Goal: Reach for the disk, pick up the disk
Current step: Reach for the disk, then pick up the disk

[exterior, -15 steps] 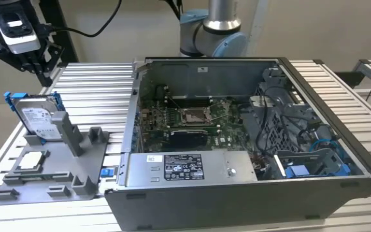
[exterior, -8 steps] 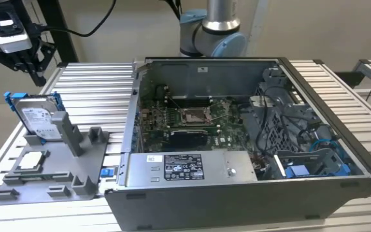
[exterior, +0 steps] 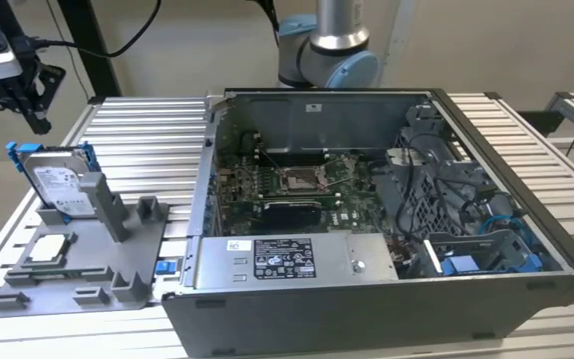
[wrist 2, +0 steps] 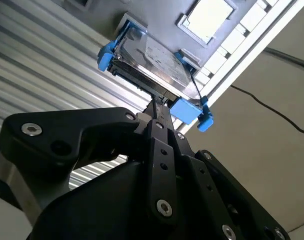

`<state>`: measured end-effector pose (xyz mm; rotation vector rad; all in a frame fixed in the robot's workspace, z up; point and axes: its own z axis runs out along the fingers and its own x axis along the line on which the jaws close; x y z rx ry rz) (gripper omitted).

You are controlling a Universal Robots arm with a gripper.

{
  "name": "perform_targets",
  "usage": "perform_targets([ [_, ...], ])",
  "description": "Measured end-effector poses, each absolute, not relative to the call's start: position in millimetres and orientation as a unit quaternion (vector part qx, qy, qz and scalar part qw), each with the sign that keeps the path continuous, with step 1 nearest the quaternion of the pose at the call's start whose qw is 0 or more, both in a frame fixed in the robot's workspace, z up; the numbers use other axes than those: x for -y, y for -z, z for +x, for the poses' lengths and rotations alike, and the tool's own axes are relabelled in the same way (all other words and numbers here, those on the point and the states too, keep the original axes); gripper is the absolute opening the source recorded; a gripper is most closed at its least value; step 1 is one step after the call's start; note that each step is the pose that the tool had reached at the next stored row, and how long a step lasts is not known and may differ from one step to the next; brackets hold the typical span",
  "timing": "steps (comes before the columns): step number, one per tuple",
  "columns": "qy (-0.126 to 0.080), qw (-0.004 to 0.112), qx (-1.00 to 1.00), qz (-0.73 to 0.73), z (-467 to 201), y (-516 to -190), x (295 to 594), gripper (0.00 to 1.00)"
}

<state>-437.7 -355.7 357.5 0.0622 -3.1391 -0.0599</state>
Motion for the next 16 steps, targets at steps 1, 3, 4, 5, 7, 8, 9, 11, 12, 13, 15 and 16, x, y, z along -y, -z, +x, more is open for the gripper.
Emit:
perform_targets([
  [1, 0.019, 0.001, 1.0, 0.022, -440, -357, 356, 0.0],
  [3, 0.019, 0.001, 0.999, 0.026, -445, -357, 356, 0.0],
  [4, 0.019, 0.001, 0.999, 0.027, -447, -357, 356, 0.0],
  [5, 0.019, 0.001, 0.999, 0.028, -450, -357, 356, 0.0],
  [7, 0.019, 0.001, 0.999, 0.029, -457, -357, 356, 0.0],
  [8, 0.019, 0.001, 0.999, 0.029, -460, -357, 356, 0.0],
  [9, 0.019, 0.001, 0.999, 0.029, -462, -357, 356, 0.0],
  [11, 0.019, 0.001, 0.999, 0.029, -465, -357, 357, 0.0],
  [12, 0.019, 0.001, 0.999, 0.029, -467, -357, 358, 0.0],
  [13, 0.019, 0.001, 0.999, 0.029, -468, -357, 359, 0.0],
  [15, 0.019, 0.001, 0.999, 0.029, -470, -357, 360, 0.0],
  [16, 0.019, 0.001, 0.999, 0.029, -470, -357, 360, 0.0],
])
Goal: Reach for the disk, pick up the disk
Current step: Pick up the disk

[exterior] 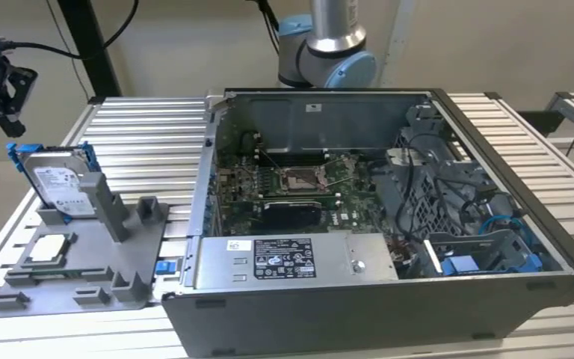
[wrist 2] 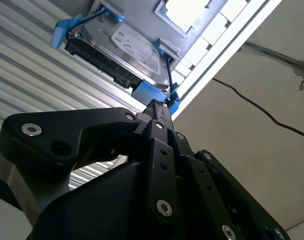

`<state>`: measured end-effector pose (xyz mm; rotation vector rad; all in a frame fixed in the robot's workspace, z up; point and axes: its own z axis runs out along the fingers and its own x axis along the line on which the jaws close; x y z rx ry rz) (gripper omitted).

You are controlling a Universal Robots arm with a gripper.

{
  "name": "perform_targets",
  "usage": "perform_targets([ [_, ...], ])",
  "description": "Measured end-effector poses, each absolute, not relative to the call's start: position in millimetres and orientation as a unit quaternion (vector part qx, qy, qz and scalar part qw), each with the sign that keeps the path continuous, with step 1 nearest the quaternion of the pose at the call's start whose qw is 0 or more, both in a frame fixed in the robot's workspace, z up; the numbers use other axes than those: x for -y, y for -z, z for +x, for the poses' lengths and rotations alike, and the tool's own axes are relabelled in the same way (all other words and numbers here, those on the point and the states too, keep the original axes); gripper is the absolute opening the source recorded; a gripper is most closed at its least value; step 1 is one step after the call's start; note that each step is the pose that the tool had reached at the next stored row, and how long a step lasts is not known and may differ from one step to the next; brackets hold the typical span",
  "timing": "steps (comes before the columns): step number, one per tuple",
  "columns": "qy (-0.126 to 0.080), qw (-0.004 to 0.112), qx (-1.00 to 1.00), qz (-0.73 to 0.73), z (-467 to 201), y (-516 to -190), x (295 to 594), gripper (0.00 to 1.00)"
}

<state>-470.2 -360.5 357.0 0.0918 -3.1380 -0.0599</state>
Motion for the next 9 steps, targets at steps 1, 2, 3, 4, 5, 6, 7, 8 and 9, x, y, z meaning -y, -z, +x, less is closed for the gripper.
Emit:
perform_targets([
  [1, 0.019, 0.001, 0.999, 0.029, -470.1, -357.0, 360.5, 0.0],
  [2, 0.019, 0.001, 0.999, 0.029, -470.1, -357.0, 360.5, 0.0],
  [3, 0.019, 0.001, 0.999, 0.029, -470.1, -357.0, 360.5, 0.0],
  [4, 0.019, 0.001, 0.999, 0.029, -470.4, -357.0, 360.6, 0.0],
  [5, 0.019, 0.001, 0.999, 0.029, -470.6, -357.0, 360.6, 0.0],
  [6, 0.019, 0.001, 0.999, 0.029, -470.7, -357.0, 360.6, 0.0],
  [7, 0.019, 0.001, 0.999, 0.029, -470.7, -357.0, 360.6, 0.0],
  [8, 0.019, 0.001, 0.999, 0.029, -470.7, -357.0, 360.6, 0.0],
  [9, 0.019, 0.001, 0.999, 0.029, -470.7, -357.0, 360.6, 0.0],
])
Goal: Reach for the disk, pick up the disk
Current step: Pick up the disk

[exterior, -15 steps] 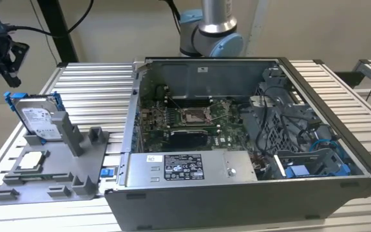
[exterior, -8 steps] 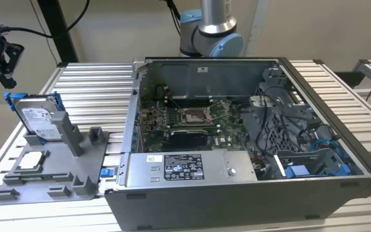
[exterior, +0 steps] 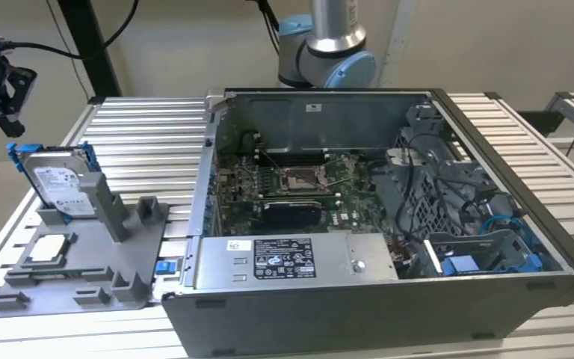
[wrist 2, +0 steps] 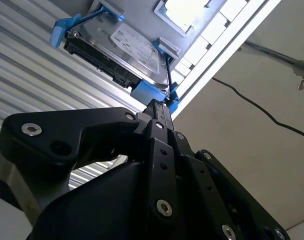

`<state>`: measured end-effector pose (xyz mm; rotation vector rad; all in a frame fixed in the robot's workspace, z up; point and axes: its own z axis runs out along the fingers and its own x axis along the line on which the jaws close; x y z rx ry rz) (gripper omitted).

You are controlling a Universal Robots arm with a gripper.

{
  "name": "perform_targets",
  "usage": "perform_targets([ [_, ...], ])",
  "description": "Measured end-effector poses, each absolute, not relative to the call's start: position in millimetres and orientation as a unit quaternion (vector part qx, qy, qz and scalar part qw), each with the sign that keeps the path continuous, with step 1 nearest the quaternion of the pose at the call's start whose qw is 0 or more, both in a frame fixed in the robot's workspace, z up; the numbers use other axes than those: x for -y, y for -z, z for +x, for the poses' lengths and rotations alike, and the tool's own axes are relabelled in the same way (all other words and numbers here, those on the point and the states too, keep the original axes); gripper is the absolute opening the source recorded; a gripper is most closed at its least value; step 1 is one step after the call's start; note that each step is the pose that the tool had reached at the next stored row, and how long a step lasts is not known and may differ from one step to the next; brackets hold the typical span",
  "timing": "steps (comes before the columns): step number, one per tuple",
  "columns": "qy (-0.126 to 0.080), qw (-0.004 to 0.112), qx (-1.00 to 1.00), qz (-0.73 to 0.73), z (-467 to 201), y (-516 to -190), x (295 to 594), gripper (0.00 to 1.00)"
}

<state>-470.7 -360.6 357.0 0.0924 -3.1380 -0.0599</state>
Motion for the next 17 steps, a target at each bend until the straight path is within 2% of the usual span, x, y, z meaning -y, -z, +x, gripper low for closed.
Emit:
perform_targets([
  [17, 0.019, 0.002, 0.998, 0.066, -470.7, -357.0, 360.6, 0.0],
])
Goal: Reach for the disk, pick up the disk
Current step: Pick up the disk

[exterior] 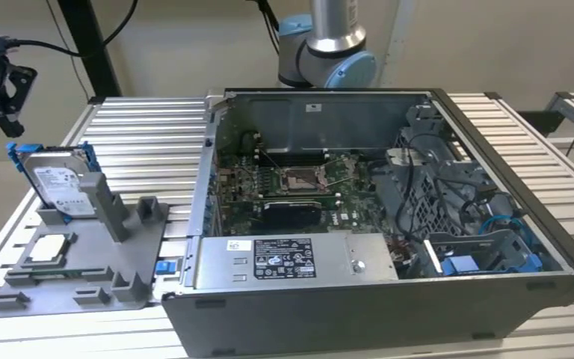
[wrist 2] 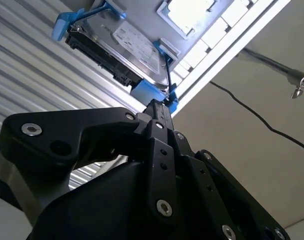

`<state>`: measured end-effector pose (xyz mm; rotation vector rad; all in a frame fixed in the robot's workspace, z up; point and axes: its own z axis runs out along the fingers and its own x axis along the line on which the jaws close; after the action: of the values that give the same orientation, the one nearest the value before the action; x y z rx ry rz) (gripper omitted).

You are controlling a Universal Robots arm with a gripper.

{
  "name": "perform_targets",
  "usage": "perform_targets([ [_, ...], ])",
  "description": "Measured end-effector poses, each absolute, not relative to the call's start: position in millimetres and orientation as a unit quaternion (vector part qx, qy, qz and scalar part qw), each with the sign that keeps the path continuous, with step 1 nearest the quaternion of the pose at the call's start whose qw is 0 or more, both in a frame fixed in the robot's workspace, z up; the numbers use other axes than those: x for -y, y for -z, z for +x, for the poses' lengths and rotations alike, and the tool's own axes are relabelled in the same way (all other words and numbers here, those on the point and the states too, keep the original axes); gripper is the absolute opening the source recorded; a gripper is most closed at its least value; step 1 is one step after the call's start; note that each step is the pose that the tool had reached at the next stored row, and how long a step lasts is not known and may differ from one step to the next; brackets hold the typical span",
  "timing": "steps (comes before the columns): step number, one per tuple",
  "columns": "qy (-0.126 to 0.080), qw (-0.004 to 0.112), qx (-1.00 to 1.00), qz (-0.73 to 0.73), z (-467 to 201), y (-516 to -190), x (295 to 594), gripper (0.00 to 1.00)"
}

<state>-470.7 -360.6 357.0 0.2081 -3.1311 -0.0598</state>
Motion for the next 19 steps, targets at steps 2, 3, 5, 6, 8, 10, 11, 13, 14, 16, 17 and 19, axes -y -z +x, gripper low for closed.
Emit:
perform_targets([
  [2, 0.019, 0.002, 0.997, 0.077, -470.7, -357.0, 360.6, 0.0],
  [3, 0.019, 0.002, 0.996, 0.082, -470.7, -357.0, 360.6, 0.0],
  [5, 0.019, 0.002, 0.996, 0.093, -470.7, -357.0, 360.6, 0.0],
  [6, 0.019, 0.002, 0.995, 0.098, -470.7, -357.0, 360.6, 0.0],
  [8, 0.019, 0.002, 0.994, 0.108, -470.7, -357.0, 360.5, 0.0],
  [10, 0.019, 0.003, 0.993, 0.119, -470.7, -357.0, 360.6, 0.0],
  [11, 0.019, 0.003, 0.992, 0.124, -470.7, -357.0, 360.6, 0.0],
  [13, 0.019, 0.003, 0.991, 0.135, -470.7, -356.9, 360.6, 0.0],
  [14, 0.019, 0.003, 0.99, 0.14, -470.7, -357.0, 360.6, 0.0],
  [16, 0.019, 0.003, 0.988, 0.152, -470.7, -357.0, 360.6, 0.0],
  [17, 0.019, 0.003, 0.987, 0.157, -470.7, -356.9, 360.6, 0.0],
  [19, 0.019, 0.003, 0.986, 0.168, -470.7, -357.0, 360.5, 0.0],
])
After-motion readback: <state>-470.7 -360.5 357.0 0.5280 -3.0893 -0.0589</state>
